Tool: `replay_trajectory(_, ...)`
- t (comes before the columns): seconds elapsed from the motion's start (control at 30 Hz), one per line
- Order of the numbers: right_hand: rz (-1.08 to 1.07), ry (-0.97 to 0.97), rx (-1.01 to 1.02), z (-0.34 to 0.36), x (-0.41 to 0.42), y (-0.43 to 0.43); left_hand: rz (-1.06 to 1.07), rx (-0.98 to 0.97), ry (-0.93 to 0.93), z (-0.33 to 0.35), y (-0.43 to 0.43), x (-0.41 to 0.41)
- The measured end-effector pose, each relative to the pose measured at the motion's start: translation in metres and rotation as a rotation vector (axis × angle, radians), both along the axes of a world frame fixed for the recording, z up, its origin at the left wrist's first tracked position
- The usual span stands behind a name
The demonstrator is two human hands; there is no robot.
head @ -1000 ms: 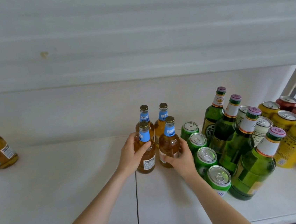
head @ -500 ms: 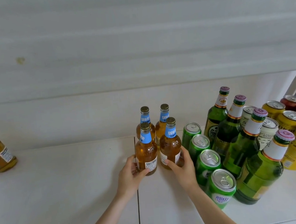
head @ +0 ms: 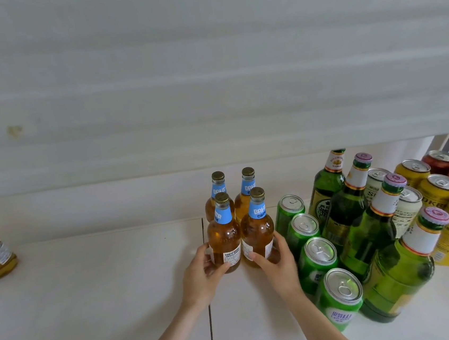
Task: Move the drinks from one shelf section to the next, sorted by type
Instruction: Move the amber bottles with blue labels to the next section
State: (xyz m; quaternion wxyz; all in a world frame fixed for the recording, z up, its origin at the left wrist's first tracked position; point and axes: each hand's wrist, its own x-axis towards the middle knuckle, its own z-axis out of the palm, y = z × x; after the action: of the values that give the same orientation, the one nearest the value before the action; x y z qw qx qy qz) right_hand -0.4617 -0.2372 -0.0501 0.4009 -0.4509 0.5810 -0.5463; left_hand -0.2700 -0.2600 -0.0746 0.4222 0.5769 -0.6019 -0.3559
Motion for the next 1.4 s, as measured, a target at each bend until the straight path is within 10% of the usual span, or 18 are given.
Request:
replay_trajectory(0.43,-0.092,0.117,-0.005,0.002,0.008,0.006,-0.093,-0.004,-0.175,0.009,0.001,0.01)
replay_trajectory(0.93,-0.077,1.23,0.099,-0.008,0.029,0.072,-0.104,-0.36,-0.934,0.014,0.066,0.058)
replay_trajectory(1.4,0.218,1.457,0.044,-0.01,0.069,0.183,-0.01,-0.147,-1.104,0.005,0.212,0.111)
